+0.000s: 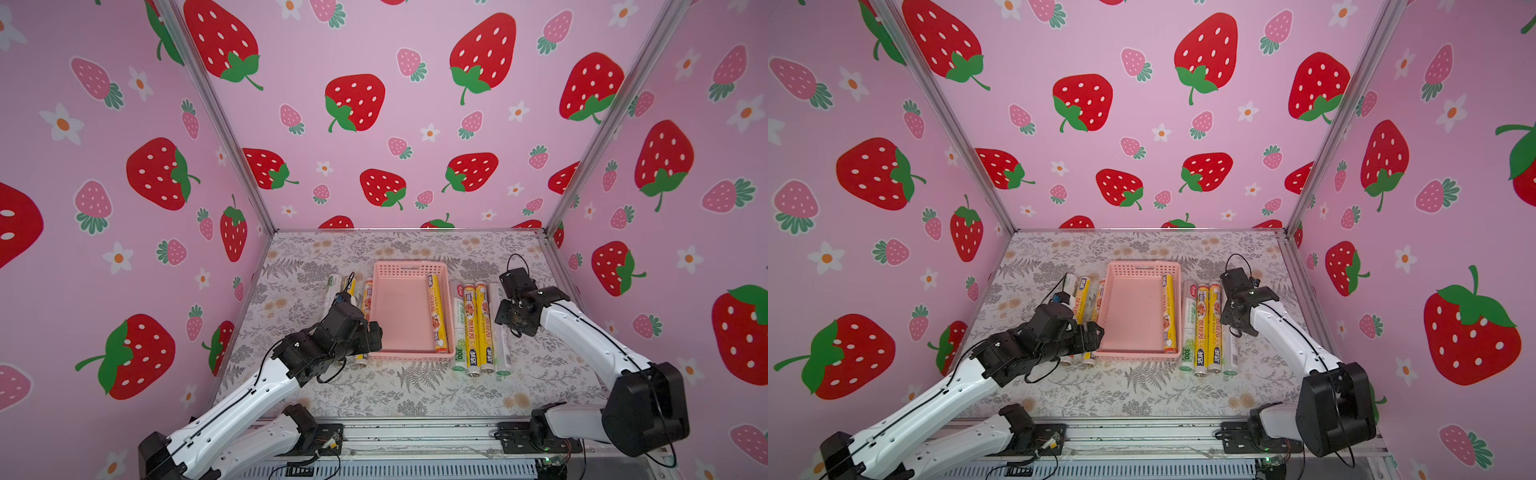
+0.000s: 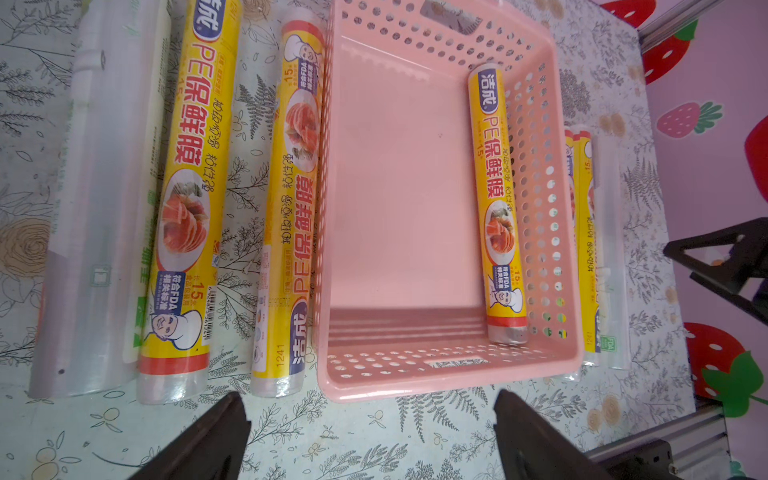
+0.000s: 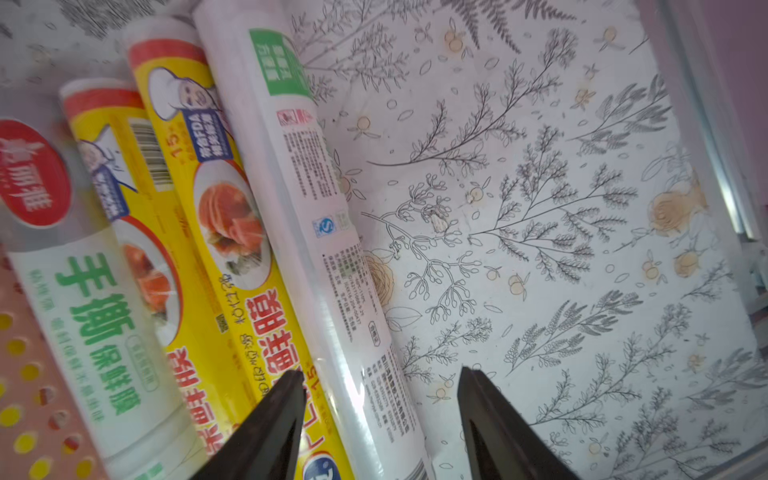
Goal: Put the plastic wrap into the basket
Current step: Adjust the plastic wrap in the basket, then pick up the plastic wrap from the center of the board.
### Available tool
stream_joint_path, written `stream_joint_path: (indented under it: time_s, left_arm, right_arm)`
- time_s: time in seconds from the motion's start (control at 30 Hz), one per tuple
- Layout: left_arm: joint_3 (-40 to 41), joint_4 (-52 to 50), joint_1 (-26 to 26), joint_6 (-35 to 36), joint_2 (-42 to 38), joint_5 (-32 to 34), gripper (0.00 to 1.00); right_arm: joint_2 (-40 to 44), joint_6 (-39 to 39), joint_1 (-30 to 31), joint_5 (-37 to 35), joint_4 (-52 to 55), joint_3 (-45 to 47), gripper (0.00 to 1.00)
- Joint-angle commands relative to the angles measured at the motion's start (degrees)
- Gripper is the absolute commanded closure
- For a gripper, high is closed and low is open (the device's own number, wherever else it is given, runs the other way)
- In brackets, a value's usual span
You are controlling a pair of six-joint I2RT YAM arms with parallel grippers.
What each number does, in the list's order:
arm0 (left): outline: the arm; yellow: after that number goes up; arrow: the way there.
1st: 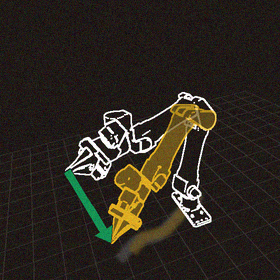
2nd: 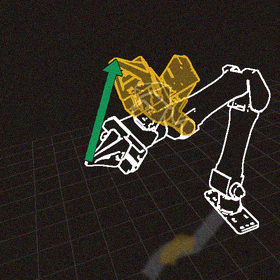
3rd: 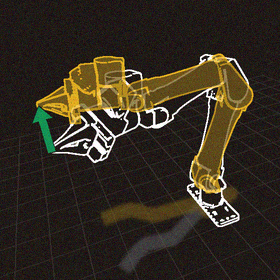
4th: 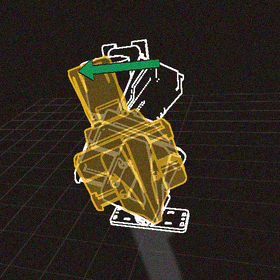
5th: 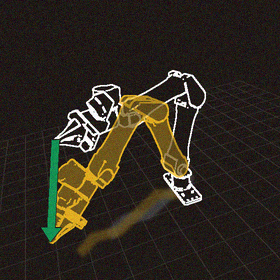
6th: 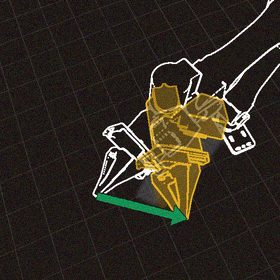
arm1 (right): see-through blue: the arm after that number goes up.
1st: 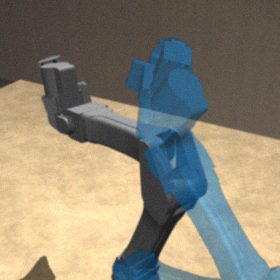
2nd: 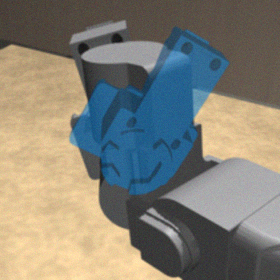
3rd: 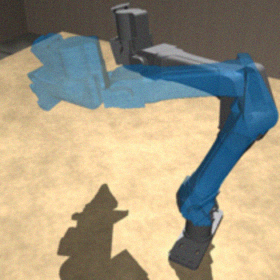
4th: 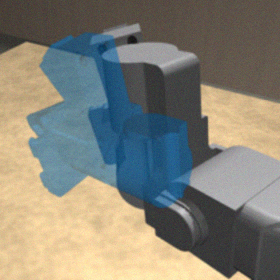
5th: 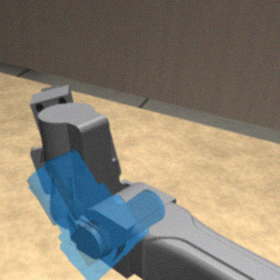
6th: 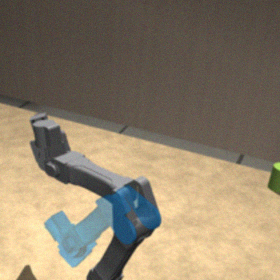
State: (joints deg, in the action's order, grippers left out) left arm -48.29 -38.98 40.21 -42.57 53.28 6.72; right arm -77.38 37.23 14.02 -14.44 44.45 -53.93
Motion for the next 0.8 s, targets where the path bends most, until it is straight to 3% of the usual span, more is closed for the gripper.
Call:
stream_joint_path:
  time_s: [0.0, 0.23, 0.77]
  left_arm:
    - [-2.88, -1.05, -0.48, 1.87, 0.32, -0.92, 0.03]
    - [-0.39, 0.71, -0.48, -0.26, -0.94, -1.84, 0.02]
    - [0.59, 2.02, -0.48, -1.98, -0.1, -2.19, 0.02]
  right_arm:
    - [-1.66, -1.67, -1.92, 7.26, -5.34, 0.89, 0.36]
    - [-4.01, -0.12, -5.72, 7.85, -5.88, 3.81, 0.36]
    - [-6.14, -1.75, -7.24, 12.6, -9.43, 6.24, 0.38]
